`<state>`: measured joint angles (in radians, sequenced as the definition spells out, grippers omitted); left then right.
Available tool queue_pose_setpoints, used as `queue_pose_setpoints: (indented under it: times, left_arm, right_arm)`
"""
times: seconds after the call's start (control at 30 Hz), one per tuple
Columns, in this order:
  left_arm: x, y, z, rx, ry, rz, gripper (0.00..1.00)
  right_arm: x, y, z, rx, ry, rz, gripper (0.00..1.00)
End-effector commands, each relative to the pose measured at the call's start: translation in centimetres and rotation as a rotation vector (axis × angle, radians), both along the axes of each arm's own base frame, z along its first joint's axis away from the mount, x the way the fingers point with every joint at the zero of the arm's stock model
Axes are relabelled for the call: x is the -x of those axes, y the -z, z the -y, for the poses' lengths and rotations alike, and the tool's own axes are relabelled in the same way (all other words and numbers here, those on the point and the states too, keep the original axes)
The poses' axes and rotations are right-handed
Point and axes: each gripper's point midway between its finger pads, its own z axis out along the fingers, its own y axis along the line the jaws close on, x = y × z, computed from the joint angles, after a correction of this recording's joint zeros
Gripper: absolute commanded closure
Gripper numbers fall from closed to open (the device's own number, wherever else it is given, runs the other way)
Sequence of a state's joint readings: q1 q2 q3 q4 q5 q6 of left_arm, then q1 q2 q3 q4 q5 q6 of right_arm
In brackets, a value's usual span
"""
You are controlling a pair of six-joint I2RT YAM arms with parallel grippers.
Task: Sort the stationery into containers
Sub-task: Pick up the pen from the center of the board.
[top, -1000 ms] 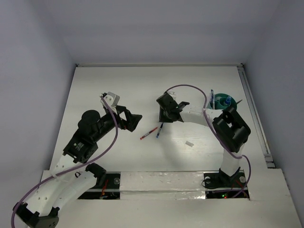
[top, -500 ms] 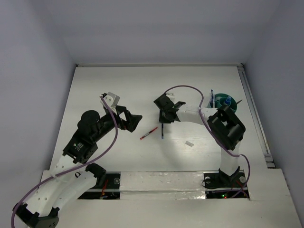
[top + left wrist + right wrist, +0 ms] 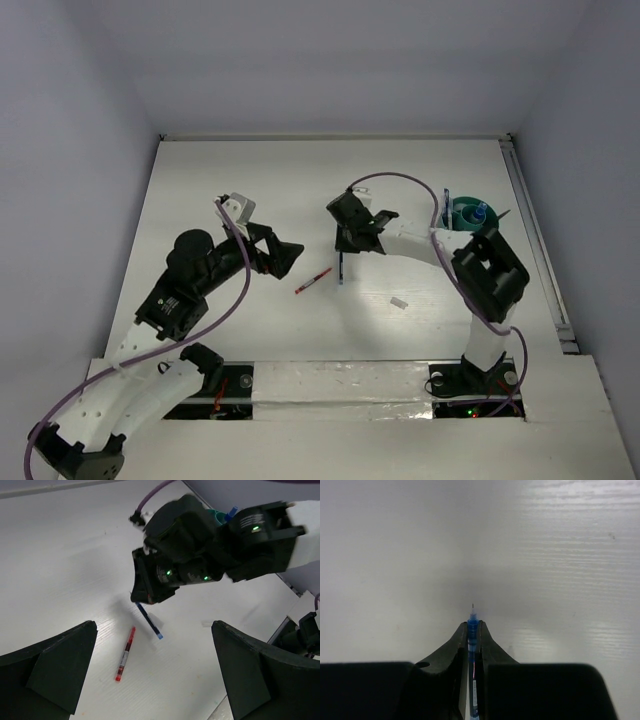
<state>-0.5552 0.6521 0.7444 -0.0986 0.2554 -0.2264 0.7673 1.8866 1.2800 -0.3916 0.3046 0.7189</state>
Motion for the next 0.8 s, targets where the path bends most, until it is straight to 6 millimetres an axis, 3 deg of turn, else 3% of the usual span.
queue_pose_setpoints:
  times: [0.0,0.17,0.33,0.47,0.6,0.7,0.77]
  left_arm:
    - [0.0,-0.1,1.3,0.034,0.048,-0.028,0.01]
    - [0.0,1.1,2.7,0.034,0.117,-0.096,0.01]
    - [0.3,1.0,4.0,0.073,0.19,-0.134,0.02]
    - [0.1,-0.1,4.6,0.115,0.212,-0.119,0.31]
    - [-0.1,0.3,4.7,0.122,0.215,-0.138,0.36]
    - [-0.2,0.5,4.9,0.133,0.229,-0.149,0.55]
    - [-0.3,0.9,5.0,0.125,0.231,-0.163,0.59]
  right_arm:
    - [-1.6,-10.2,-1.8,-0.197,-0.013,0.227,1.0]
    - [-0.7,-18.6,-3.5,-0.434,-0.112,0.403,1.0]
    - [1.9,-26.0,-6.1,-0.596,-0.234,0.57,1.0]
    - [3.0,-28.8,-7.3,-0.659,-0.285,0.642,1.0]
    - [3.8,-30.3,-8.1,-0.699,-0.332,0.66,1.0]
    - [4.4,-30.7,-8.3,-0.713,-0.349,0.671,1.0]
    - [4.4,-30.7,-8.3,-0.716,-0.351,0.672,1.0]
